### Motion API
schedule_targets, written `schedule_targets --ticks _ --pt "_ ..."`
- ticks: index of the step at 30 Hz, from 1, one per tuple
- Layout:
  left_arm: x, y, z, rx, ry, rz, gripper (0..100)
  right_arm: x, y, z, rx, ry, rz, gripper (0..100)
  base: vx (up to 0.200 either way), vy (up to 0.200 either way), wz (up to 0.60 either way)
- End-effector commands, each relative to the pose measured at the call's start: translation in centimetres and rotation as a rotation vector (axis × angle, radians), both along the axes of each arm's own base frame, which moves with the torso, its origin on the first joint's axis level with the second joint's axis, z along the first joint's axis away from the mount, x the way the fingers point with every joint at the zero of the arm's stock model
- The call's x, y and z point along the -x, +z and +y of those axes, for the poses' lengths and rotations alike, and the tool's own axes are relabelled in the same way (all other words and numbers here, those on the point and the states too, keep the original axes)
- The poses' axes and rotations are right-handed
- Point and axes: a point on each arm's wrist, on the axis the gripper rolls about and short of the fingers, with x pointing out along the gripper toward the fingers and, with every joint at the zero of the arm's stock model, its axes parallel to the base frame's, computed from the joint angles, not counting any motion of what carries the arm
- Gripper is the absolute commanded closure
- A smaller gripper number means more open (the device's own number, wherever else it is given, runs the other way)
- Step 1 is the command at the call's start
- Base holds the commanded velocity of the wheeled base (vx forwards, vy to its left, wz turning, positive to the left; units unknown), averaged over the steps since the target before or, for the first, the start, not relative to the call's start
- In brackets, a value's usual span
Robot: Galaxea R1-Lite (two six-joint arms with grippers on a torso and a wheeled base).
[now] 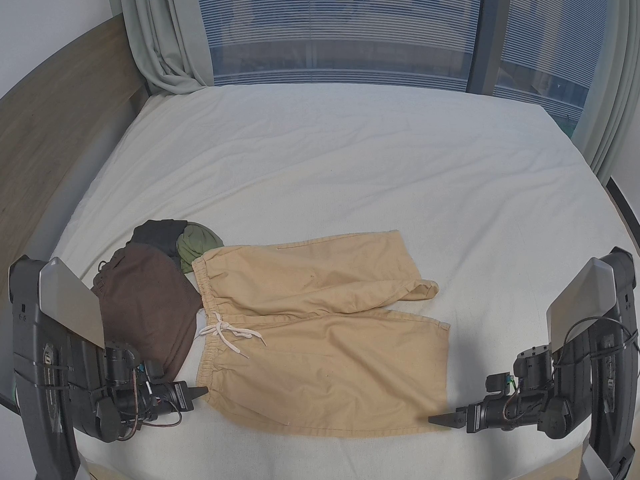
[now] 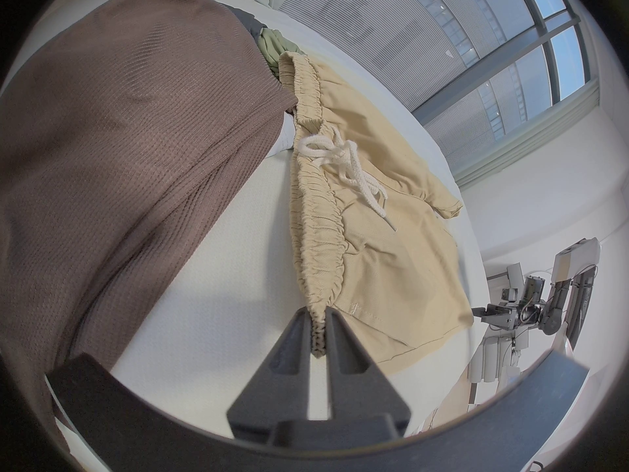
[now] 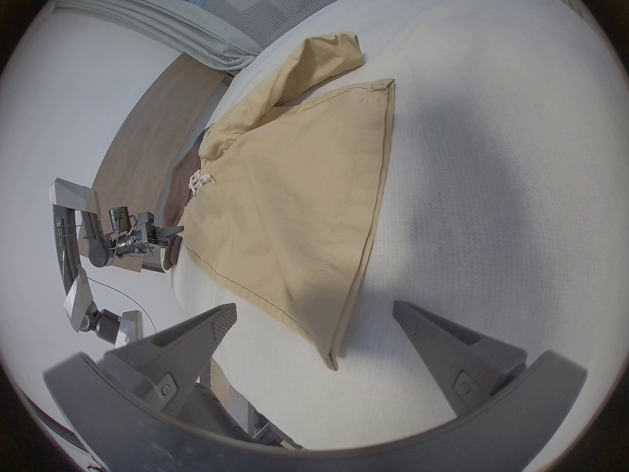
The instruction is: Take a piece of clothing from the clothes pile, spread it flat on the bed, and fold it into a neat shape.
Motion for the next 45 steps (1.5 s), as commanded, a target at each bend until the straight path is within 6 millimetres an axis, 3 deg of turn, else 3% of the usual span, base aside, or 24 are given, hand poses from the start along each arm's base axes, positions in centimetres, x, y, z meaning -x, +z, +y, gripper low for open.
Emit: schedule_targets --ticks 1,15,16,38,39,45 --pt "0.0 0.2 0.1 0.002 0.001 -0.006 100 0.1 -0.3 0.1 0.001 0.005 0.011 0 0.000 0.000 0.00" --pt "0.0 0.1 0.0 0.001 -0.001 -0.006 100 0.2 -0.5 0.6 -0.002 0.031 0.020 0 0.000 0.000 0.00" --pt "-0.1 0.1 0.0 0.002 0.000 -0.006 100 0.2 -0.5 0.6 -0.002 0.032 0.019 100 0.000 0.000 0.00" --pt "0.1 0.7 0.2 0.010 0.005 -0.014 100 1.0 -0.5 0.5 0.008 0.034 0.055 100 0.000 0.000 0.00" --pt "1.1 2.0 0.5 0.049 -0.003 -0.011 100 1.6 -0.1 0.2 0.012 0.028 0.067 100 0.000 0.000 0.00" --pt "2.4 2.6 0.5 0.062 -0.019 0.012 100 2.0 0.4 0.1 0.014 0.030 0.068 100 0.000 0.000 0.00"
